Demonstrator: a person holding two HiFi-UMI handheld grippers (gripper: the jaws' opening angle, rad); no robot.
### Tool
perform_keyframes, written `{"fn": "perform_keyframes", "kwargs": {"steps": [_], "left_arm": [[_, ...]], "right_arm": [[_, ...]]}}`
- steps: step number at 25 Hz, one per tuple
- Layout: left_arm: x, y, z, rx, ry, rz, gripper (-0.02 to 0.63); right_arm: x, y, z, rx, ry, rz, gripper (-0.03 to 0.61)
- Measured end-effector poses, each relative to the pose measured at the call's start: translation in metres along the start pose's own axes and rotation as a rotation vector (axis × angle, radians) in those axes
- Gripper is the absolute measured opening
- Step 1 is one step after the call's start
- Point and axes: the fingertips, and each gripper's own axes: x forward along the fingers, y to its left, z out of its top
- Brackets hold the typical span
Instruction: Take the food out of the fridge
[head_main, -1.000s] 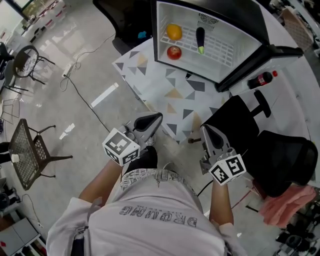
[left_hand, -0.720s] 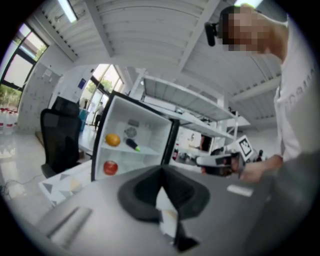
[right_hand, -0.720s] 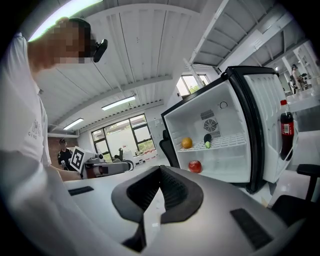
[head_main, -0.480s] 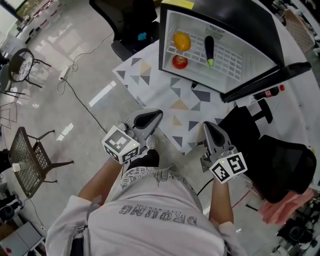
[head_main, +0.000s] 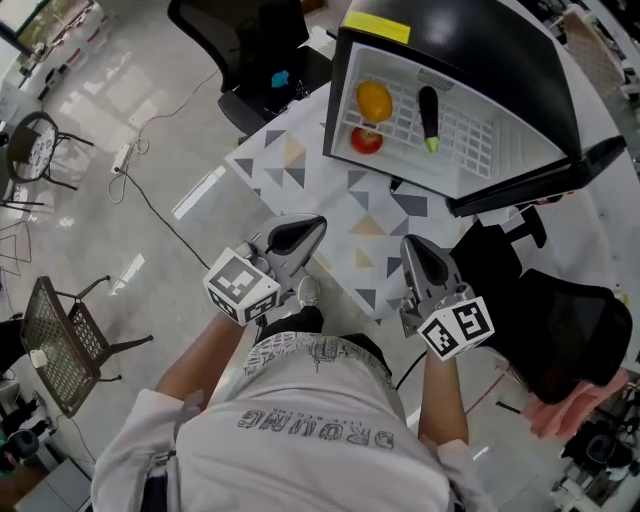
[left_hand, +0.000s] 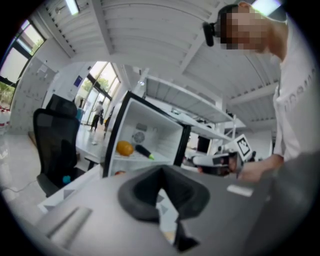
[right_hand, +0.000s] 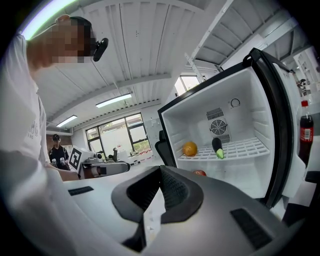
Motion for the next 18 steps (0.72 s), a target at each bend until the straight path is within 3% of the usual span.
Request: {"fn": "perform_keyframes", "kwargs": {"steps": [18], "left_arm": [[0.012,0.044,0.003,-0.013,0.0,0.048,0.006]], "right_arm": [[0.063,-0.028,0.026,-0.041,-0.007,0.013,0.0]]}}
